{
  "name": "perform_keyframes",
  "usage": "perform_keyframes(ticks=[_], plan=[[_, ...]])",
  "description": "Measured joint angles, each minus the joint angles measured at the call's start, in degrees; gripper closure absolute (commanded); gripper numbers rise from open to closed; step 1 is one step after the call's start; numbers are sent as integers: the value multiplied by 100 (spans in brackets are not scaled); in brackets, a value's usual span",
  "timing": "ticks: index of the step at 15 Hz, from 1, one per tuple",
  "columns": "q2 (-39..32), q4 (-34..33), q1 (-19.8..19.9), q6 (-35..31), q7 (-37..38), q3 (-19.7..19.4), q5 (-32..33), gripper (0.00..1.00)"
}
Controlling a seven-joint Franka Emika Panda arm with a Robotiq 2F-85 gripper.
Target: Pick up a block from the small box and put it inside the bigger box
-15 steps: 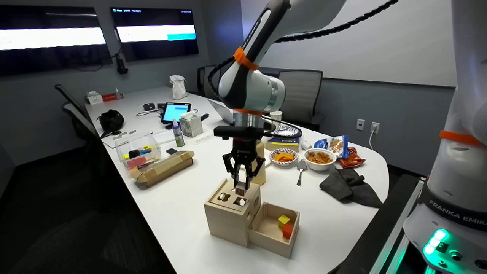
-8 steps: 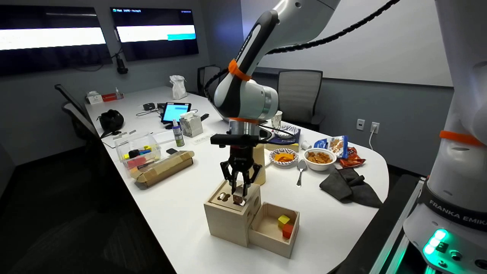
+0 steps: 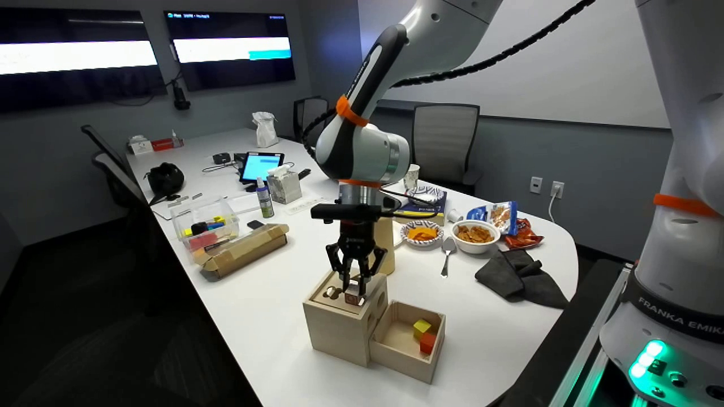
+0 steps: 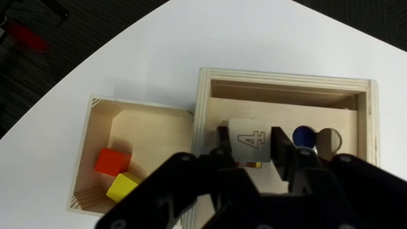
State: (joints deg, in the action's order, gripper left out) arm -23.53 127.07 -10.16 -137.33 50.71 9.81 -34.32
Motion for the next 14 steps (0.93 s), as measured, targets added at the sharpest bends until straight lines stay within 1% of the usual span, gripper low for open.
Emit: perform_keyframes(ticks=[8, 9, 11, 14], plan=[[-35, 11, 0, 80, 184, -66, 0, 89], [-36, 15, 0, 85, 197, -72, 0, 43], [-37, 15, 2, 86, 204, -72, -14, 34], [-35, 13, 10, 86, 186, -72, -108, 9]])
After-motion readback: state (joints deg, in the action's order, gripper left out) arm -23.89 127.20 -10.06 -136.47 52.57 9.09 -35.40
